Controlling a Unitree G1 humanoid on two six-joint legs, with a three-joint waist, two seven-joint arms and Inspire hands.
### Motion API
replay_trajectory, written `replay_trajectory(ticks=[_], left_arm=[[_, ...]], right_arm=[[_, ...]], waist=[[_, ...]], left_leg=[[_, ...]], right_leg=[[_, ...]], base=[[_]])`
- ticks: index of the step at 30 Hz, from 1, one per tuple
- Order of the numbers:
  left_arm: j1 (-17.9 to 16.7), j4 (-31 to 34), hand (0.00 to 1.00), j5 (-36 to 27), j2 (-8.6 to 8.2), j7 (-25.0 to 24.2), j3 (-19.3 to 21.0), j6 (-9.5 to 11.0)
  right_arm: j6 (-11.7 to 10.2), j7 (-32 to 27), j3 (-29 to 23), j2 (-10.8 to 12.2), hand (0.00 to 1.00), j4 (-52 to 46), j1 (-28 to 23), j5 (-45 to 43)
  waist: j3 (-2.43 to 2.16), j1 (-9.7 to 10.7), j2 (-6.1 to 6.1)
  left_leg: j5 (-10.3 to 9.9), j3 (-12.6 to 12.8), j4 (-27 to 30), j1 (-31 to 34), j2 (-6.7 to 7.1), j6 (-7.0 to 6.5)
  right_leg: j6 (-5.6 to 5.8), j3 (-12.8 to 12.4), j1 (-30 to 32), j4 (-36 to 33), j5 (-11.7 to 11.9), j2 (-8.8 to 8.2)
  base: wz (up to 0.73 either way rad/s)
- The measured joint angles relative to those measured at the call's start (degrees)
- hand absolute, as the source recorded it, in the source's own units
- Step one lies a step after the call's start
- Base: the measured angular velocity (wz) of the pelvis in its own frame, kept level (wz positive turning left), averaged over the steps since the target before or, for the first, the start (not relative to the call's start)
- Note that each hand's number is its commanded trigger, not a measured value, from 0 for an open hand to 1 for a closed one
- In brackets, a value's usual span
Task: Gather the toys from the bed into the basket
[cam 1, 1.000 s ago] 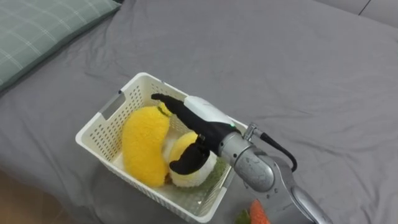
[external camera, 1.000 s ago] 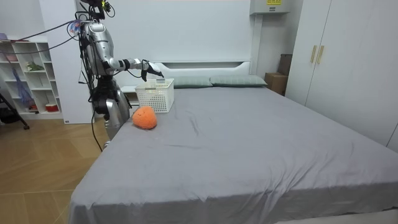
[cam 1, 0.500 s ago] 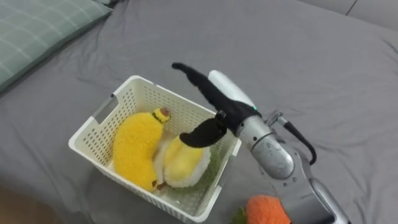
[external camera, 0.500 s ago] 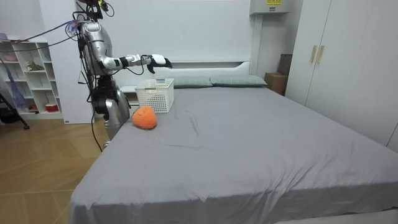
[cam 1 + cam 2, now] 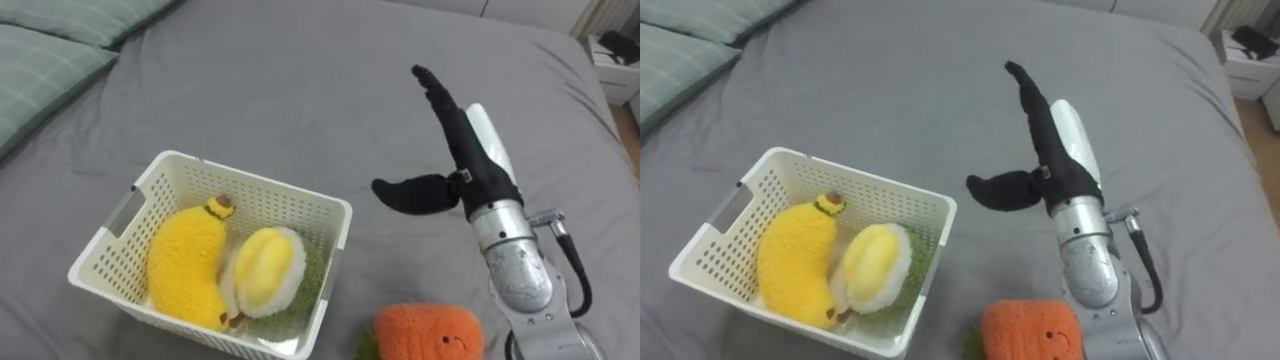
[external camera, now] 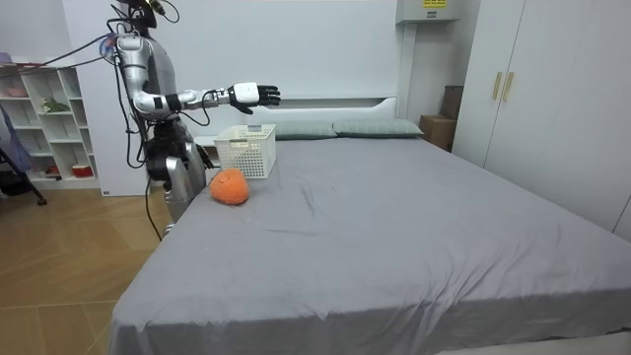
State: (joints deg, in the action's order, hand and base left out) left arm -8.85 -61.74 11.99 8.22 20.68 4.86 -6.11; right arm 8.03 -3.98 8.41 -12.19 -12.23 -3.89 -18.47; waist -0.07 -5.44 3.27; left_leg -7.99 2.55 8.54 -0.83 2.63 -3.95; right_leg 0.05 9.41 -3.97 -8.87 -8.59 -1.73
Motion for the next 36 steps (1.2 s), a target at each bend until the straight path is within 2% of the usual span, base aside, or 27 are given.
replay_trajectory(ticks=[4, 8, 11, 14, 21, 29, 36], left_arm=[[-0.49, 0.89, 0.0, 0.04, -0.1, -0.01, -0.01, 0.18], [-1.37, 1.76, 0.0, 0.07, -0.09, 0.1, 0.0, 0.21], [-2.16, 1.16, 0.0, 0.07, -0.05, 0.39, 0.0, 0.15], [-2.55, -0.01, 0.0, 0.06, -0.16, 0.43, -0.15, -0.4], [-3.2, 0.22, 0.0, 0.05, -0.33, 0.5, -0.56, -1.07], [-3.2, 1.81, 0.0, 0.05, -0.59, 1.18, -0.71, -0.95], [-3.76, 4.91, 0.0, 0.05, -0.29, 1.39, -2.98, -0.97]], right_arm=[[0.01, 0.16, -1.27, -0.34, 0.0, 0.31, -1.68, 0.09], [0.02, 0.1, -2.75, -1.0, 0.0, 0.63, -4.51, -0.15], [0.27, 0.27, -2.85, -1.01, 0.0, 4.08, -5.87, -2.19], [0.38, 0.51, -2.87, -1.01, 0.0, 5.57, -7.22, -3.07], [0.73, 1.18, -2.84, -0.97, 0.0, 10.31, -8.18, -3.05], [0.74, 3.62, 0.47, -0.96, 0.0, 20.71, -8.53, -2.91], [0.81, 4.94, 3.93, -0.97, 0.0, 23.21, -9.14, -4.82]], waist=[[0.01, 1.08, -0.02], [-0.07, 1.18, 0.15], [-0.11, 1.74, 0.26], [0.05, 2.16, 0.05], [0.09, 2.03, -0.02], [-0.05, 1.85, 0.23], [-0.11, 1.9, 0.59]], left_leg=[[-0.03, 0.17, 0.14, 0.02, -0.1, 0.06], [-0.05, 0.2, 0.19, -0.09, 0.02, 0.03], [-0.09, 0.26, 0.18, -0.45, 0.04, -0.04], [-0.25, 0.41, 0.12, -0.35, 0.04, -0.15], [-0.64, 0.43, 0.17, -0.2, 0.02, -0.13], [-0.66, 0.33, 0.24, 0.61, 0.12, -0.16], [-0.66, 0.25, 0.57, 1.78, 0.15, -0.18]], right_leg=[[-0.01, -0.13, 0.11, -0.12, 0.01, 0.07], [0.0, -0.1, 0.07, -0.05, 0.0, 0.21], [0.0, 0.04, -0.17, -0.03, 0.0, 0.18], [0.0, 0.12, -0.15, -0.02, 0.0, 0.09], [0.03, 0.03, -0.12, 0.02, -0.01, -0.03], [0.3, 0.11, 0.35, 0.4, -0.19, -0.06], [0.31, 0.3, 1.63, 0.35, -0.2, 0.15]], base=[[-0.02], [0.0], [0.0], [0.0], [-0.01], [0.0], [0.0]])
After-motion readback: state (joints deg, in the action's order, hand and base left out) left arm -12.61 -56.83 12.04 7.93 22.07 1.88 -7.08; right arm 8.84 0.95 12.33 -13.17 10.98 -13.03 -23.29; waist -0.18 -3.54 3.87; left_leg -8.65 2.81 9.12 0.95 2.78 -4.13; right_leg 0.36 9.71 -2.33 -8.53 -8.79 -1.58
